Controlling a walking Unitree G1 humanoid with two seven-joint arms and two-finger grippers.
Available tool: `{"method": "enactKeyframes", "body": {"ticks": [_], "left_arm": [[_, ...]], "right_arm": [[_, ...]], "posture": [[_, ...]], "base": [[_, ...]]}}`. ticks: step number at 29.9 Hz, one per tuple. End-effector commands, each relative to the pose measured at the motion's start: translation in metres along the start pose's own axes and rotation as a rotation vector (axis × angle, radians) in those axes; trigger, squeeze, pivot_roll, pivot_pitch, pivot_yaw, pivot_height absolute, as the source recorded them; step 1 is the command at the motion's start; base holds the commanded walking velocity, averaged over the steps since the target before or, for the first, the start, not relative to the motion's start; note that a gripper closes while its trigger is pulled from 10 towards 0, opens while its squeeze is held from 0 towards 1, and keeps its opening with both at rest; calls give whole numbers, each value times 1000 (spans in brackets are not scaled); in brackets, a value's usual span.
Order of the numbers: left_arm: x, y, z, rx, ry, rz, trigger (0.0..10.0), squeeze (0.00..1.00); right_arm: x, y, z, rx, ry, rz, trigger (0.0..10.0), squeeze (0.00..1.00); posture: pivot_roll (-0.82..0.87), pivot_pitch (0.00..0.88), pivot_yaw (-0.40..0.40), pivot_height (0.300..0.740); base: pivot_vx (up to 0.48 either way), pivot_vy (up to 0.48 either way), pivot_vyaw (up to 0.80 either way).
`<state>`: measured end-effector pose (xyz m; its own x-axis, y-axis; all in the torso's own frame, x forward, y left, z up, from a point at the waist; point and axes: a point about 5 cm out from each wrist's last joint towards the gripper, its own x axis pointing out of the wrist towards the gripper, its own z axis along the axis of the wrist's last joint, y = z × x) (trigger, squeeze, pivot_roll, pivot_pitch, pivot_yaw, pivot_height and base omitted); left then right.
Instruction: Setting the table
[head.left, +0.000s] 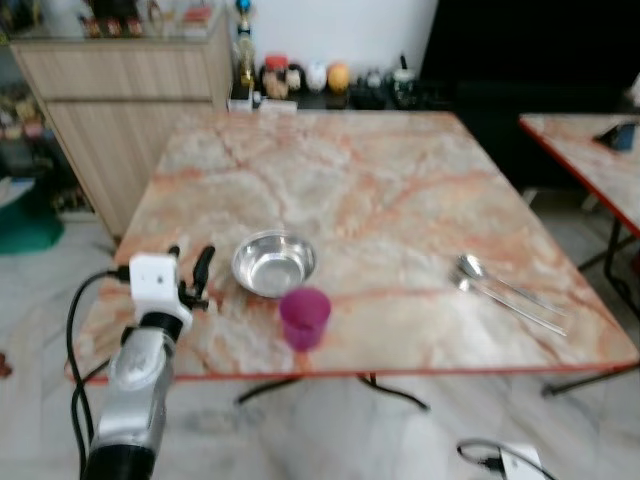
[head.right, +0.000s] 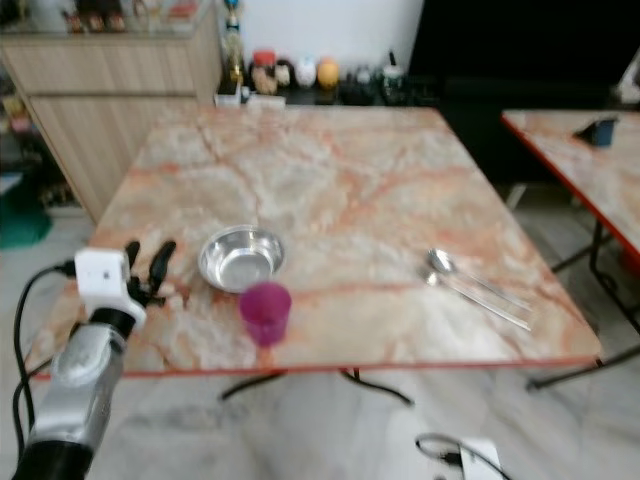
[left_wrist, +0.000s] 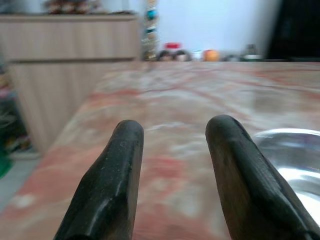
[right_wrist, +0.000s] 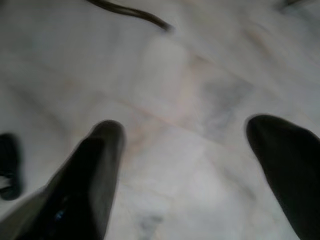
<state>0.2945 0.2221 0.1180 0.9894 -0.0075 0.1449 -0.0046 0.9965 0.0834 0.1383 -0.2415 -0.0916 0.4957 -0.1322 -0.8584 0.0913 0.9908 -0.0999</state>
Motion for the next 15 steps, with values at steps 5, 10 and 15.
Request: {"method": "enactKeyframes", "body": {"ticks": [5, 10, 15], "left_arm": [[5, -8, 3, -24, 0, -31, 10000, 0], [8, -3, 5, -81, 5, 8, 10000, 0], [10, 2, 7, -154, 34, 28, 10000, 0]], "right_arm": [[-2, -9, -2, -4, 1, -23, 10000, 0], [-2, -9, -2, -3, 4, -22, 10000, 0], [-2, -9, -2, -8, 6, -21, 10000, 0]], "posture": [[98, 0, -73, 740], [95, 0, -69, 740], [96, 0, -69, 740]], "base": [[319, 0, 0], [61, 0, 0], [0, 0, 0]]}}
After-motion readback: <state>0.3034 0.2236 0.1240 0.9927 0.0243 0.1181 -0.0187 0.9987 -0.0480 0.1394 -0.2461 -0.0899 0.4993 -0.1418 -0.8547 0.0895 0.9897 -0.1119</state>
